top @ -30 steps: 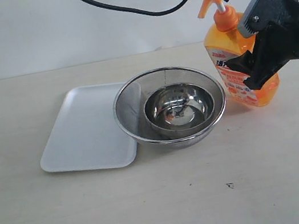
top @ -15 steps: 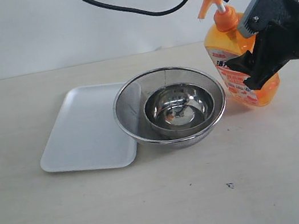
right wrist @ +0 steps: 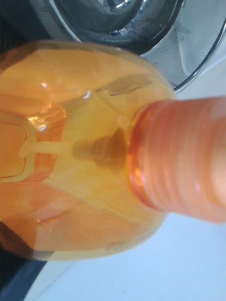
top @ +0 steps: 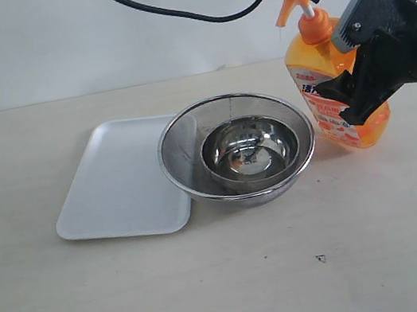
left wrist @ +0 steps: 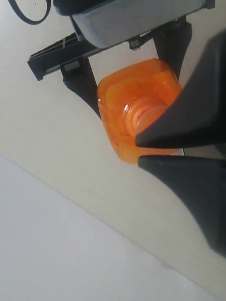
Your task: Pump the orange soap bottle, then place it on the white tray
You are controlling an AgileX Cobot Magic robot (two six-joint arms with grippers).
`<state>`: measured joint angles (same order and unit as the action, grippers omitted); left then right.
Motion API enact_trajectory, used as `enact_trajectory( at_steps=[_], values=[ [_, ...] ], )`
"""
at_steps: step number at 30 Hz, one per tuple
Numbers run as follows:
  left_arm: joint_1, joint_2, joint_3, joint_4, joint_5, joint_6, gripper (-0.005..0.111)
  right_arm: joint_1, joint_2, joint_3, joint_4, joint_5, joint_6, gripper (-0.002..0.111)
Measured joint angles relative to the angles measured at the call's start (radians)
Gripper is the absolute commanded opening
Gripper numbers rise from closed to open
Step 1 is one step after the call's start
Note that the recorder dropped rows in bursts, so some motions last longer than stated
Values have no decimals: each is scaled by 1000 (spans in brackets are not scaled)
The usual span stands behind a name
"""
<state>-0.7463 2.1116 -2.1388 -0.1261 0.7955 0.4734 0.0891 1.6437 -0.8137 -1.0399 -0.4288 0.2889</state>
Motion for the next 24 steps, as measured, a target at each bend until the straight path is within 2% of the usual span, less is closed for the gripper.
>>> enact_trajectory(
  at_steps=[24],
  values=[
    [0,-15,5,0,-3,0,5,0,0,0,-2,-2,-6,0]
  ],
)
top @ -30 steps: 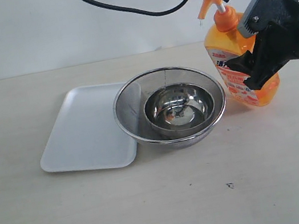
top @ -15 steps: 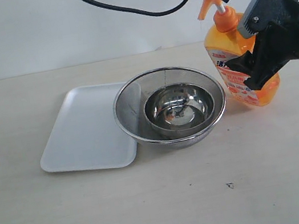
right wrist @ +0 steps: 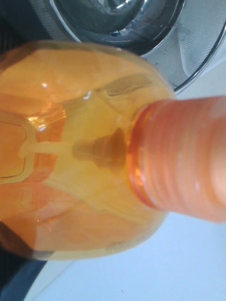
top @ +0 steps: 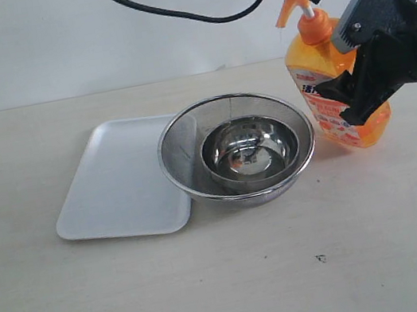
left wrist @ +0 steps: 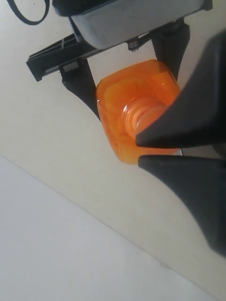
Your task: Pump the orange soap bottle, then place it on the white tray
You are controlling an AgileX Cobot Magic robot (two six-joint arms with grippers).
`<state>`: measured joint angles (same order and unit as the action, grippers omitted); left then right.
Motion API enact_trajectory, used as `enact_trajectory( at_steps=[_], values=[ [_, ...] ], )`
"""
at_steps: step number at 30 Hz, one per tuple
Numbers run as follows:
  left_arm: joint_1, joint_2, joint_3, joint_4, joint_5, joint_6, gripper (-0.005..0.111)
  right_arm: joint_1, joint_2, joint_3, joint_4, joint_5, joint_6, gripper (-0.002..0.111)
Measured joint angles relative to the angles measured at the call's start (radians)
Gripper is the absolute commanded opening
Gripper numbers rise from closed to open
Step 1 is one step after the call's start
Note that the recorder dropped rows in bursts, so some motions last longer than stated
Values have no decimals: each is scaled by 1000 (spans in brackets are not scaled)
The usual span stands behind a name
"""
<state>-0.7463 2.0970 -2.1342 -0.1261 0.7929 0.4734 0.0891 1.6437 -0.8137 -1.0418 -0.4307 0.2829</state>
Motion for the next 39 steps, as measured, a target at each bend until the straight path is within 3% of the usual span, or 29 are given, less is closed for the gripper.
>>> enact_trajectory(
  at_steps=[14,22,31,39],
  values=[
    [0,-302,19,71,53,-26,5,2,0,0,2,-30,32,0],
    [0,-419,19,379,208,-158,5,2,0,0,17,-10,32,0],
    [25,-479,21,469,384,-221,5,2,-28,-87,50,144,15,0],
    [87,-522,200,480,394,-276,5,2,-171,-122,14,104,101,0]
  ],
)
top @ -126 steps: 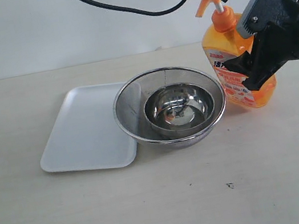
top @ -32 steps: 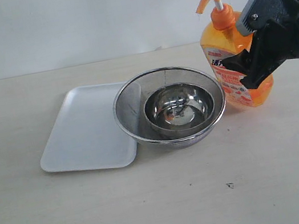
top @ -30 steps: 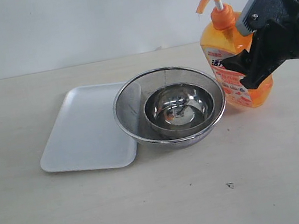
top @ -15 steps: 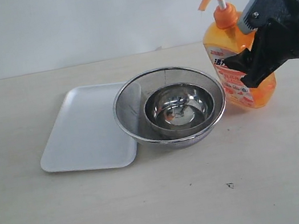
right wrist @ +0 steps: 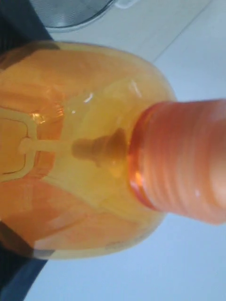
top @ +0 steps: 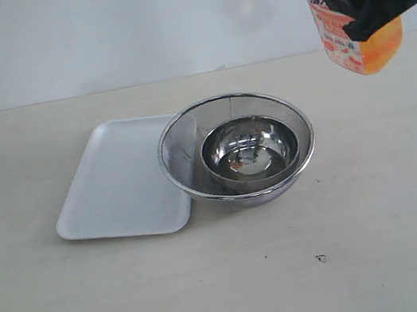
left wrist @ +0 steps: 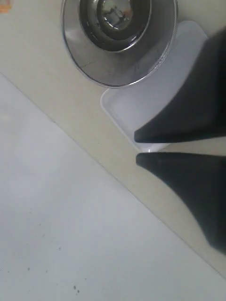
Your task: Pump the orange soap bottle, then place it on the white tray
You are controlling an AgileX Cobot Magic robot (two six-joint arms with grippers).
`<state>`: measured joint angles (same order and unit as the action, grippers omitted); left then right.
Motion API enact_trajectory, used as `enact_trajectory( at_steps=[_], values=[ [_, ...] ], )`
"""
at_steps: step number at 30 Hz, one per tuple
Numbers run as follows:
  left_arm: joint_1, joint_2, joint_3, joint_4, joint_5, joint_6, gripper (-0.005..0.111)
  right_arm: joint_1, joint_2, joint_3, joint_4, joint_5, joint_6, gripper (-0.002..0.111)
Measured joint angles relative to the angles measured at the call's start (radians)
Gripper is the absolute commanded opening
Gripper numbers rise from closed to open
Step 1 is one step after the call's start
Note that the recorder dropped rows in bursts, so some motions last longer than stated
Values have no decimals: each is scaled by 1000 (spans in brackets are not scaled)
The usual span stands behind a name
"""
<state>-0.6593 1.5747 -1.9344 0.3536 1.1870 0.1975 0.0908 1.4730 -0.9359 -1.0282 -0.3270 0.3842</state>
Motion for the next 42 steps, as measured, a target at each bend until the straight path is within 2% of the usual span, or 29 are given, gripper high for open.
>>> enact_trajectory(
  at_steps=[4,7,10,12,13,16,18,19,22,24,31,37,39,42],
  values=[
    [23,-66,149,-7,-97,-56,5,0,-50,0,-98,-119,163,0],
    [37,-134,261,-11,-195,-105,5,0,-64,0,-141,-280,266,0],
    [49,-212,401,-13,-289,-164,5,44,-65,-13,-155,-388,341,0],
    [56,-259,497,-12,-362,-203,5,105,-66,-29,-157,-389,360,0],
    [58,-294,581,-10,-420,-242,5,177,-64,-49,-161,-363,360,0],
    [58,-355,704,7,-526,-320,5,276,-34,-90,-152,-324,358,0],
    [58,-409,787,74,-575,-427,5,359,20,-151,-100,-286,358,0],
    [58,-429,821,128,-583,-478,5,382,43,-177,-83,-272,358,0],
    [58,-541,936,395,-592,-785,5,457,172,-298,-33,-237,369,0],
    [58,-620,987,500,-594,-928,5,483,257,-369,-4,-233,388,0],
    [58,-749,1226,549,-597,-1103,5,523,507,-607,-6,-106,481,0],
    [58,-800,1331,642,-594,-1261,5,554,603,-714,-70,-38,572,0],
    [58,-844,1363,719,-594,-1353,5,558,626,-727,-90,-31,617,0],
    [58,-883,1378,760,-592,-1396,5,567,642,-729,-120,-3,640,0]
  ],
)
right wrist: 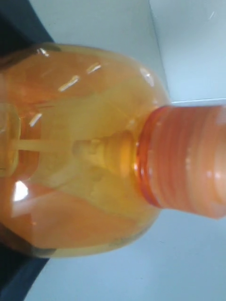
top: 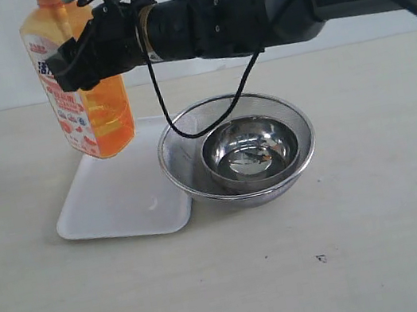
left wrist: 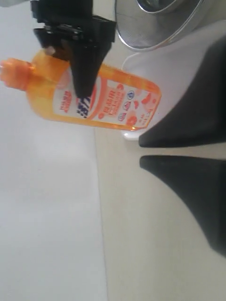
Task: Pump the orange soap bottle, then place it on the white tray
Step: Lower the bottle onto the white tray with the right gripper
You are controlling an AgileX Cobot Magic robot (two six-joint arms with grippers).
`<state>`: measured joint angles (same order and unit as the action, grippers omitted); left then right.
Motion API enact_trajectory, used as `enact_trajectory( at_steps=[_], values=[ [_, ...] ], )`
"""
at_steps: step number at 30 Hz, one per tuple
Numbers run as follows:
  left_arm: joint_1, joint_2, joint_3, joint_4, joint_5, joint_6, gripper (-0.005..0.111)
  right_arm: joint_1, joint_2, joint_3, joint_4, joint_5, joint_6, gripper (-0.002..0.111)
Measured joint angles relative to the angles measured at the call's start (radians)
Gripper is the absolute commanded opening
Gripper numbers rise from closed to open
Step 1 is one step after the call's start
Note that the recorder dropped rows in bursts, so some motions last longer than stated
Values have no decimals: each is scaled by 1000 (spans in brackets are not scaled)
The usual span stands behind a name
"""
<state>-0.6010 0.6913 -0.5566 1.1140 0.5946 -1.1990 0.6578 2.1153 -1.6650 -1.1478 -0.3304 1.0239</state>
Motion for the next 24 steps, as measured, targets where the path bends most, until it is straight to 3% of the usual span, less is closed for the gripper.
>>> enact_trajectory(
  at_steps=[15,17,24],
  values=[
    [0,-23,6,6,0,-15,5,31,57,-2,-68,45,8,1],
    [0,-23,6,6,0,-15,5,31,61,-2,-88,43,15,8],
    [0,-23,6,4,0,-15,5,31,61,-4,-125,36,77,54]
  ],
)
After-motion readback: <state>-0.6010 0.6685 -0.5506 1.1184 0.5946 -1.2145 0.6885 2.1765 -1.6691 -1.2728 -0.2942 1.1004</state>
